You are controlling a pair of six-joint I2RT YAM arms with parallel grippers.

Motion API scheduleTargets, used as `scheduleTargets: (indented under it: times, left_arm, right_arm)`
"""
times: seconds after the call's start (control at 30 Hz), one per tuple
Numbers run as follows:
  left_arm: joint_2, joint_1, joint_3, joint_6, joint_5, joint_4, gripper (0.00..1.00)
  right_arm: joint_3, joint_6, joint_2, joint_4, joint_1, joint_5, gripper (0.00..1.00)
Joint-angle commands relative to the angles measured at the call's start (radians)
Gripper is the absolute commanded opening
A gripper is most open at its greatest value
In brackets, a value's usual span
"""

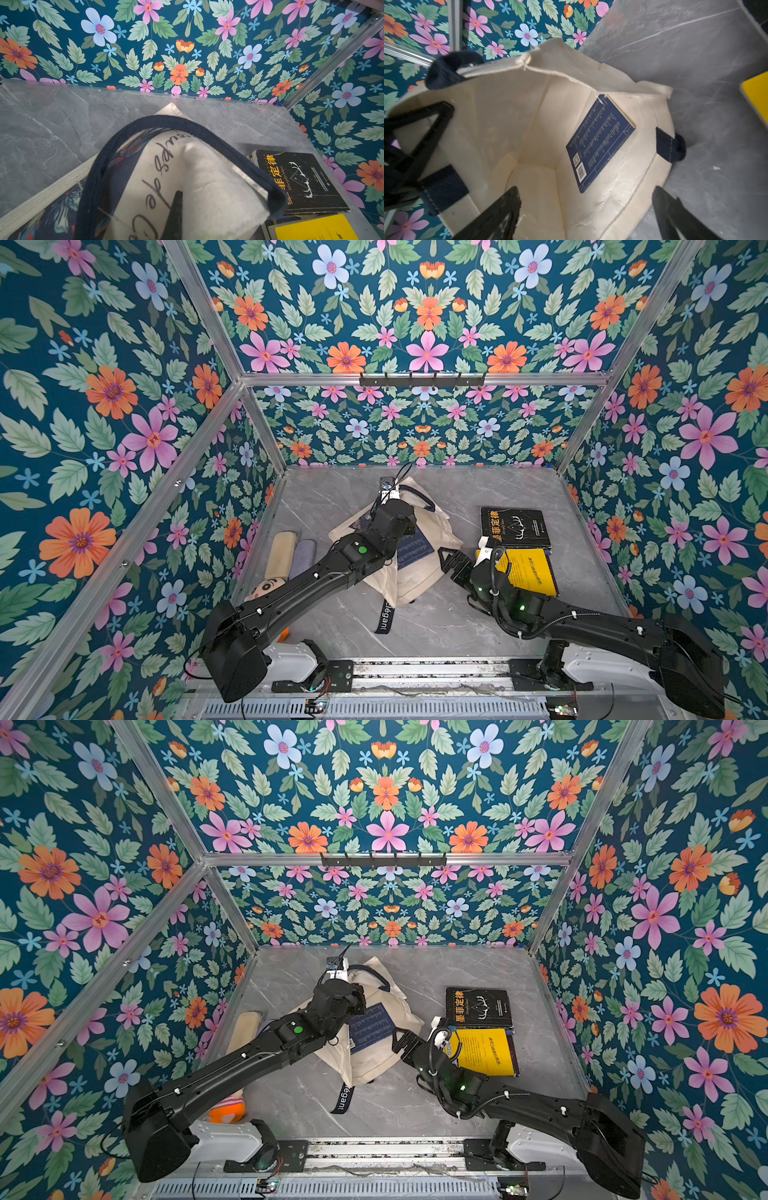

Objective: Take out the books from the canvas bag
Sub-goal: Pick up the book from the canvas bag.

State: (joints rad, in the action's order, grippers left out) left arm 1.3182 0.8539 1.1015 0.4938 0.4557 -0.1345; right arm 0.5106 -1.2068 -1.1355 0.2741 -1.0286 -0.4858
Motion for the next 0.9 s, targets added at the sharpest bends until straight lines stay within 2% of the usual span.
scheduleTargets:
  times: [0.0, 0.13, 0.4, 0.47, 0.57, 0.87]
  left_arm:
    - [-0.007, -0.001, -0.001, -0.001, -0.005, 0.029, 0.0]
    - [-0.01, -0.001, -0.004, 0.0, -0.009, 0.033, 0.0]
    - [-0.032, -0.001, -0.022, 0.005, -0.036, 0.064, 0.0]
    - [-0.05, 0.0, -0.036, 0.005, -0.051, 0.085, 0.0]
    - [-0.082, 0.001, -0.058, 0.001, -0.058, 0.119, 0.0]
    - [-0.148, 0.002, -0.113, 0.0, -0.095, 0.207, 0.0]
  right_arm:
    - [0.016, -0.031, -0.054, 0.014, -0.051, -0.073, 0.96]
    - [0.025, -0.084, -0.163, 0.083, -0.083, -0.051, 0.94]
    - [0.122, -0.092, -0.361, 0.195, -0.082, -0.008, 0.91]
    - [0.127, -0.092, -0.42, 0.283, -0.08, -0.003, 0.91]
    - [0.146, -0.143, -0.502, 0.331, -0.064, 0.039, 0.9]
    - [0.216, -0.248, -0.687, 0.37, -0.062, 0.066, 0.89]
